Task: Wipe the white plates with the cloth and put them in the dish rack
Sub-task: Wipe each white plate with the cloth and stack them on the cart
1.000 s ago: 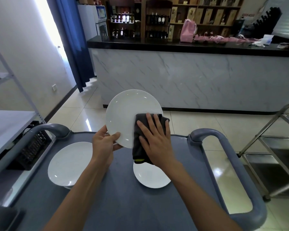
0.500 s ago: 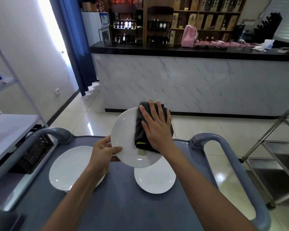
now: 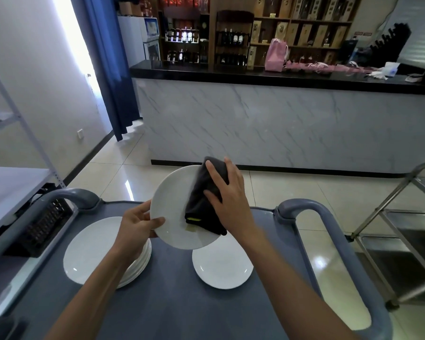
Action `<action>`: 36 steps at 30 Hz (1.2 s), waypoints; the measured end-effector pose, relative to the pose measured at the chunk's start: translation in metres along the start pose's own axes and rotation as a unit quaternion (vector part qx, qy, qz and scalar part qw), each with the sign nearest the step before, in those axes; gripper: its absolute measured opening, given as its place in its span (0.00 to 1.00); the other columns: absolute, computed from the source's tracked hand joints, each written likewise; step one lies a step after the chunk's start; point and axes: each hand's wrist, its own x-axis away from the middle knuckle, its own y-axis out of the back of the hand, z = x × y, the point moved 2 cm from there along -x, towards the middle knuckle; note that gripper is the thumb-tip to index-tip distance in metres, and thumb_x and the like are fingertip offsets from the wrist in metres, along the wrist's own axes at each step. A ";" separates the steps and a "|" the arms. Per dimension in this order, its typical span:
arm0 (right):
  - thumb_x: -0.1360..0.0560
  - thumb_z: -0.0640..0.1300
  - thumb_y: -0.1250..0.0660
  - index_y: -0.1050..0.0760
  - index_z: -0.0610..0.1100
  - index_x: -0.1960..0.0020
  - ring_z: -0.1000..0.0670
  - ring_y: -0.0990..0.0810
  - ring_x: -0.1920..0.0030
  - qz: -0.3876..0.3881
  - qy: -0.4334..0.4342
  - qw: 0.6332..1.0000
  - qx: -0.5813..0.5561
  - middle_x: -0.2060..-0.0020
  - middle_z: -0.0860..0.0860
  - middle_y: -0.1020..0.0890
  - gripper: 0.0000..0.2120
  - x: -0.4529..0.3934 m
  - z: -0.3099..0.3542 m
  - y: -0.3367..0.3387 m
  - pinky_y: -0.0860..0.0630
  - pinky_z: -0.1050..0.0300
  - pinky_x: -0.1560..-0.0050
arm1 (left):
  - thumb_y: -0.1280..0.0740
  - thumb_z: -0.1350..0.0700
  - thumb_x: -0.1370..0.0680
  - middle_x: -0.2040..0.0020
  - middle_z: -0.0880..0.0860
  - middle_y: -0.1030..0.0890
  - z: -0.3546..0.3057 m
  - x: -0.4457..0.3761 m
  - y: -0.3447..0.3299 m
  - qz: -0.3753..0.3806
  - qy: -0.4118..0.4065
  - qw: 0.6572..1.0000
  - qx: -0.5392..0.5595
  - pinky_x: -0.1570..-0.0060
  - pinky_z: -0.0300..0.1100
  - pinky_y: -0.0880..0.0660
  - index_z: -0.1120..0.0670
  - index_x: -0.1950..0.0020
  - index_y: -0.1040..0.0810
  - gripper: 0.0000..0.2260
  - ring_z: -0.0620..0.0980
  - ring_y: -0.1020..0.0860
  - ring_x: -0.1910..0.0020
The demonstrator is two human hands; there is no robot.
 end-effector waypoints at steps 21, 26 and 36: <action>0.29 0.35 0.28 0.29 0.44 0.30 0.50 0.28 0.45 -0.037 -0.073 0.990 -0.113 0.40 0.52 0.22 0.28 0.026 0.009 0.000 0.31 0.58 0.40 | 0.32 0.70 0.23 0.51 0.55 0.13 0.021 -0.017 0.012 -0.016 -0.027 0.999 -0.029 0.61 0.41 0.19 0.44 0.46 0.15 0.20 0.54 0.15 0.53; 0.32 0.30 0.32 0.26 0.47 0.36 0.49 0.27 0.51 -0.064 -0.045 0.992 -0.096 0.48 0.53 0.20 0.26 0.038 0.015 -0.002 0.27 0.54 0.48 | 0.33 0.70 0.23 0.50 0.55 0.14 0.033 -0.019 0.008 -0.037 -0.010 0.999 -0.021 0.50 0.50 0.20 0.45 0.49 0.13 0.20 0.55 0.18 0.50; 0.29 0.29 0.34 0.22 0.41 0.38 0.42 0.24 0.53 -0.116 0.065 0.990 -0.038 0.48 0.46 0.19 0.21 0.059 0.003 -0.005 0.25 0.45 0.54 | 0.42 0.34 0.21 0.45 0.57 0.15 0.052 -0.008 -0.002 -0.070 0.317 0.941 0.093 0.50 0.52 0.24 0.59 0.42 0.19 0.30 0.58 0.20 0.42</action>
